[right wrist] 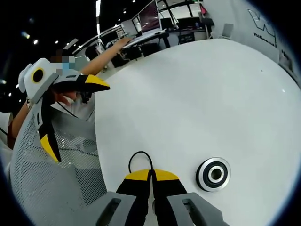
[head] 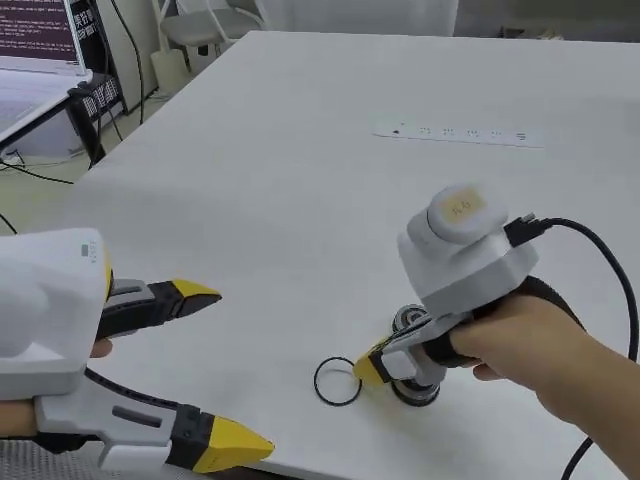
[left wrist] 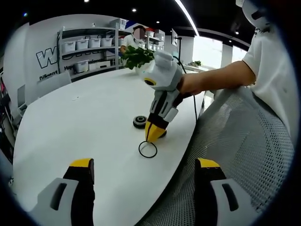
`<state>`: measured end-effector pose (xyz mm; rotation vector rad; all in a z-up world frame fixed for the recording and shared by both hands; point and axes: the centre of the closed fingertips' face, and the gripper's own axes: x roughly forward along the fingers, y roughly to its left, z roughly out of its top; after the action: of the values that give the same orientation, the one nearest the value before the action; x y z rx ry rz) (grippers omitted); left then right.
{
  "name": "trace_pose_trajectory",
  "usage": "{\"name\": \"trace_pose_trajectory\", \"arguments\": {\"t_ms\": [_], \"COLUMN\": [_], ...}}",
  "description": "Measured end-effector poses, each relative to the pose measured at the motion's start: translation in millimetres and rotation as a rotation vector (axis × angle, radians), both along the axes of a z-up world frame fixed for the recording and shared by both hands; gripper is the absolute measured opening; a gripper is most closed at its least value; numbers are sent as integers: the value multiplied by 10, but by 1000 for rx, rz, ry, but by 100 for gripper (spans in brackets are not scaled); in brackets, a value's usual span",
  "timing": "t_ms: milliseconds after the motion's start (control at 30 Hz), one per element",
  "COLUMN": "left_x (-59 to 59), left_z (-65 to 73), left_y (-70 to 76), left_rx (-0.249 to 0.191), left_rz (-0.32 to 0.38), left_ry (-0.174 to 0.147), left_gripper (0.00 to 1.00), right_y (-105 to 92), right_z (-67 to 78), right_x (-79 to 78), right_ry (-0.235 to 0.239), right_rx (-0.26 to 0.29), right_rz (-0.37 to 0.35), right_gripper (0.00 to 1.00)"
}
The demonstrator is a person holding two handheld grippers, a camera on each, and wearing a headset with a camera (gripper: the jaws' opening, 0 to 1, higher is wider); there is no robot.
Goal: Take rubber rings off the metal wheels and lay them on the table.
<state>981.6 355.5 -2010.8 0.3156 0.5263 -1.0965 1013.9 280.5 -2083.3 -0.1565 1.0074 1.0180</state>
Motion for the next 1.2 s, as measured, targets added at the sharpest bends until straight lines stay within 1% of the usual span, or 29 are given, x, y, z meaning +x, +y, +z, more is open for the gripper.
{"name": "trace_pose_trajectory", "arguments": {"t_ms": [133,367,667,767,900,1200], "left_x": [-8,-4,-5,-7,-8,-9], "left_z": [-18,-29,-35,-36,-33,-29], "left_y": [4,18,26,28,27,24], "left_rx": [8,20,29,30,30,27], "left_rz": [-3,-3,-4,-4,-4,-4], "left_ry": [6,4,0,0,-1,0], "left_gripper": [86,86,86,86,85,85], "right_y": [-15,-37,-68,-68,-55,-30], "right_z": [1,3,59,106,162,359], "right_x": [14,38,62,76,57,46], "right_ry": [-8,-22,-34,-41,-40,-75], "right_rx": [-4,-15,-10,1,10,50], "right_rz": [-3,2,-8,-12,-11,-11], "right_gripper": [0,1,2,3,4,5]}}
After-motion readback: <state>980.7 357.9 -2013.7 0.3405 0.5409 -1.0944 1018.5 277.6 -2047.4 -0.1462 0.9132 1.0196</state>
